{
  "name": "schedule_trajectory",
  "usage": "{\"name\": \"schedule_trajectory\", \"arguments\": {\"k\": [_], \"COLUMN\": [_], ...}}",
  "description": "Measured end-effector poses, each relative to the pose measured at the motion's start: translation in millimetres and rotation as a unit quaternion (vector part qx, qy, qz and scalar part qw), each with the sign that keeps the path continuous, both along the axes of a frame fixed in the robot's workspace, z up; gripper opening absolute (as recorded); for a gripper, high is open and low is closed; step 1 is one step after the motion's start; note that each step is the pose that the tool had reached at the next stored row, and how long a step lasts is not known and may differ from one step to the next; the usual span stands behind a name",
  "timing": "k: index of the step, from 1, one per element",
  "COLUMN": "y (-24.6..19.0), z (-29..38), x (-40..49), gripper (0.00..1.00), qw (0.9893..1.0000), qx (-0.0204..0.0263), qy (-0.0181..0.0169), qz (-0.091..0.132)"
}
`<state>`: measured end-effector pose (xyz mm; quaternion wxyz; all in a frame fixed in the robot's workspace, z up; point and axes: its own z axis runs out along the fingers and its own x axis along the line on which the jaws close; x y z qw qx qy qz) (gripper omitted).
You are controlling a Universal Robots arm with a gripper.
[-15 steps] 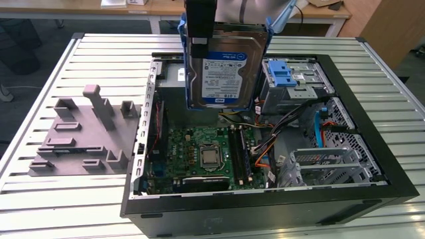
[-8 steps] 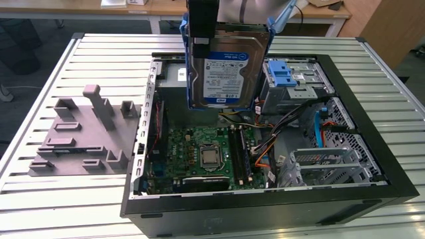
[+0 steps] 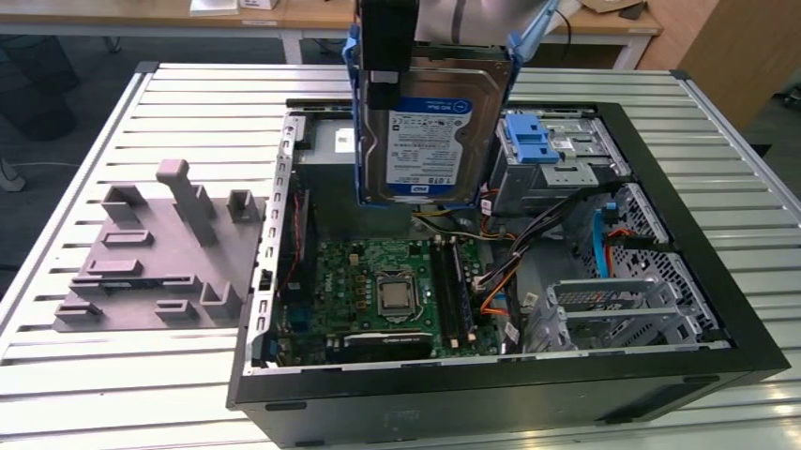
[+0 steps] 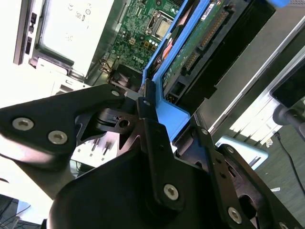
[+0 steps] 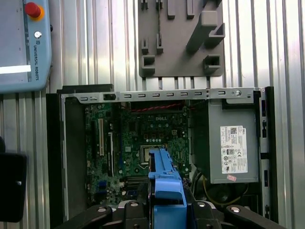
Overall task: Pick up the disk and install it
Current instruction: 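Pick up the disk, then insert the disk into the insertion slot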
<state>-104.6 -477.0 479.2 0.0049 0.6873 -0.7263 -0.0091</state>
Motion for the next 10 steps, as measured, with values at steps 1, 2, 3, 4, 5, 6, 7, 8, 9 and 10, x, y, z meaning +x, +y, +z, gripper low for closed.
{"name": "schedule_trajectory", "arguments": {"k": [1, 2, 3, 4, 5, 6, 7, 8, 9, 10], "y": [0.0, 0.0, 0.0, 0.0, 0.0, 0.0, 0.0, 0.0, 0.0, 0.0], "z": [0.0, 0.0, 0.0, 0.0, 0.0, 0.0, 0.0, 0.0, 0.0, 0.0], "x": [0.3, 0.6, 0.9, 1.2, 1.6, 1.9, 2.2, 2.5, 2.8, 3.1], "gripper": [0.37, 0.37, 0.37, 0.37, 0.37, 0.37, 0.37, 0.37, 0.37, 0.37], "qw": [1.0000, 1.0000, 1.0000, 1.0000, 1.0000, 1.0000, 1.0000, 1.0000, 1.0000, 1.0000], "qx": [0.0000, 0.0000, 0.0001, 0.0000, 0.0000, 0.0000, 0.0000, 0.0000, 0.0000, 0.0000], "qy": [0.0000, 0.0000, 0.0000, 0.0000, 0.0000, 0.0000, 0.0000, 0.0000, 0.0000, 0.0000], "qz": [0.000, 0.000, 0.000, 0.000, 0.000, 0.000, 0.000, 0.000, 0.000, 0.000]}}
